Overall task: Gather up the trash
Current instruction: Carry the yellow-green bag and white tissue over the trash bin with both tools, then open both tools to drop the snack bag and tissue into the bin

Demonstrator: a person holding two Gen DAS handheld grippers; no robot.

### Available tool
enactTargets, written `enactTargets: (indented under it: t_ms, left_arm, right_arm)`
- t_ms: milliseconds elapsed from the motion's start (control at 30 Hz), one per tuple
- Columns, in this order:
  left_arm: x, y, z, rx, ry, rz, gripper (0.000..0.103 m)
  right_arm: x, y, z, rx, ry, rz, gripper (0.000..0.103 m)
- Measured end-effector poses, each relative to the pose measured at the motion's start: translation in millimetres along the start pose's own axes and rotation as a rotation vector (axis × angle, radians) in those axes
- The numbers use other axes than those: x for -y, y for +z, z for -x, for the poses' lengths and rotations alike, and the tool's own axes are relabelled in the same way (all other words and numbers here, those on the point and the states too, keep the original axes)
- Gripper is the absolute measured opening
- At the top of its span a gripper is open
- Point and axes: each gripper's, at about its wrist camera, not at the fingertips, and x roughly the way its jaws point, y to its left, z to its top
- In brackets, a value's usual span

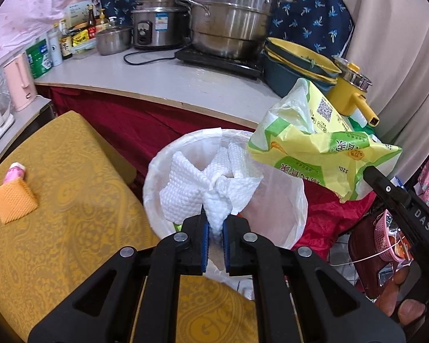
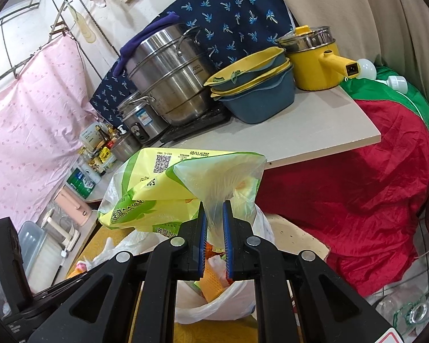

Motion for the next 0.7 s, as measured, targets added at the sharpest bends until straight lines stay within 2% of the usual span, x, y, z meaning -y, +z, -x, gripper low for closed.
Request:
enactTargets:
  t_ms: [67,100,133,200,500,600,667,700]
  left_arm:
    - [-0.1,1.4,-7.4,-0.007,-0.006,0.004,0.012]
    - [-0.3,2.1,-10.3,-0.008,-0.003,0.005,0.025]
    - [-1.3,2.5,-12.0,-0.005,0.005,0.007,0.043]
    - [-4.2,4.1,-11.4,0.022,0.03,0.018,0.056]
    - [-29.0,5.9,-5.3,0.048,0.084,0.055,0.066]
    - [-39.1,4.1,0.3,0.059,0.099,0.073,0.068]
    - [-44.8,3.5,3.2,0.063,0.106,0.078,0.068]
    - [-48.1,2.8,5.3,0.065,0.113,0.079,0.068]
  right_arm:
    - [1.3,-0.4,-5.0,-0.007,-0.004,-0.002,0.01]
    - [2.1,-1.0,-8.3,-0.011,-0.006,-0.003,0.01]
    - [1.7,-1.9,-10.7,-0.014,-0.007,-0.004,0.01]
    - [0.9,-2.9,-16.3,-0.022,-0.007,-0.004,0.01]
    - [-16.6,-6.3,-40.5,-0.063,0.025,0.022,0.011]
    - [-27.7,-9.5,-49.8,-0.08,0.034,0.036,0.017]
    - [-33.3,-11.7,-53.4,-0.087,0.039,0.035,0.028]
    - [-36.2,-12.7,-54.1,-0.089,0.042,0.036,0.029]
